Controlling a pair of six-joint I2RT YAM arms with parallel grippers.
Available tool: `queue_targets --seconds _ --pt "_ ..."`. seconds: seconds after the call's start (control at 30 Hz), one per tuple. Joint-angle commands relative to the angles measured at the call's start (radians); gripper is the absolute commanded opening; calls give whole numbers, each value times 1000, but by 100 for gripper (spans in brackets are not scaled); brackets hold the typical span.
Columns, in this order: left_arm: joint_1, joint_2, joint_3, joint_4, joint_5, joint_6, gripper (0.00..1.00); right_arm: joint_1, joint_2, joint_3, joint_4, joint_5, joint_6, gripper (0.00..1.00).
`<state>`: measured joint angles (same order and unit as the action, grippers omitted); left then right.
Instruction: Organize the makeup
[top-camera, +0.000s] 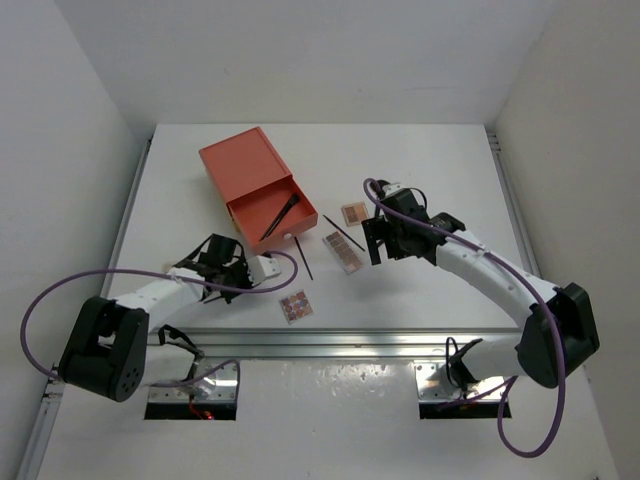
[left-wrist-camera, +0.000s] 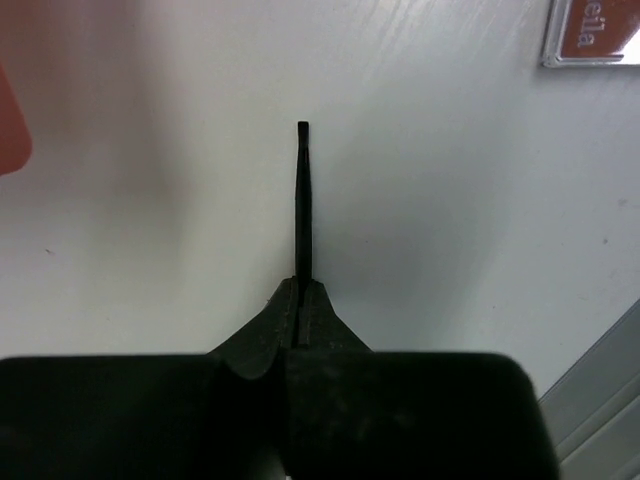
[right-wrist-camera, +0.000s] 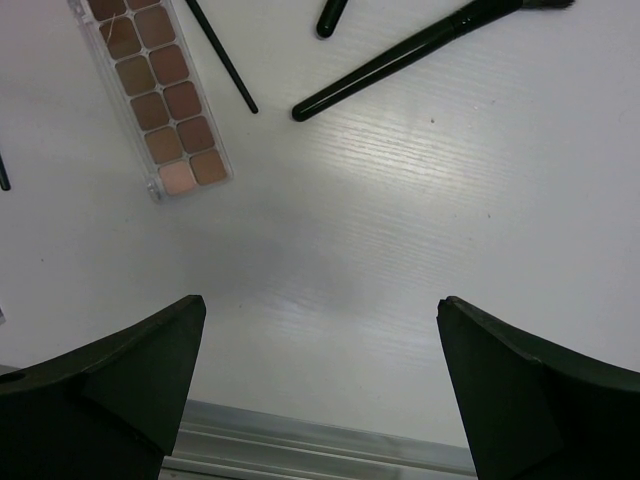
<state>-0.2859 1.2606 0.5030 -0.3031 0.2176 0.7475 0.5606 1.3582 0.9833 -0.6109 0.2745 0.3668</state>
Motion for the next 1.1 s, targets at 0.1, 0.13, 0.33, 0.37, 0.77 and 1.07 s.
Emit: queue_targets --seconds 0.1,0.13,0.33,0.37,0.77,1.07 --pt "11 -41 14 -198 72 1 0 5 9 48 5 19 -9 100" --pt "11 -71 14 -208 84 1 0 5 10 48 8 15 -5 100" --pt "-19 -213 118 -362 178 114 0 5 16 52 13 8 -6 100" --pt "-19 -236 147 -396 193 140 0 7 15 52 13 6 -8 100" --pt "-52 -324 505 -380 399 -156 0 2 27 52 51 -32 15 100" --pt "-61 124 767 -200 99 -231 0 -169 139 137 95 -52 225 100"
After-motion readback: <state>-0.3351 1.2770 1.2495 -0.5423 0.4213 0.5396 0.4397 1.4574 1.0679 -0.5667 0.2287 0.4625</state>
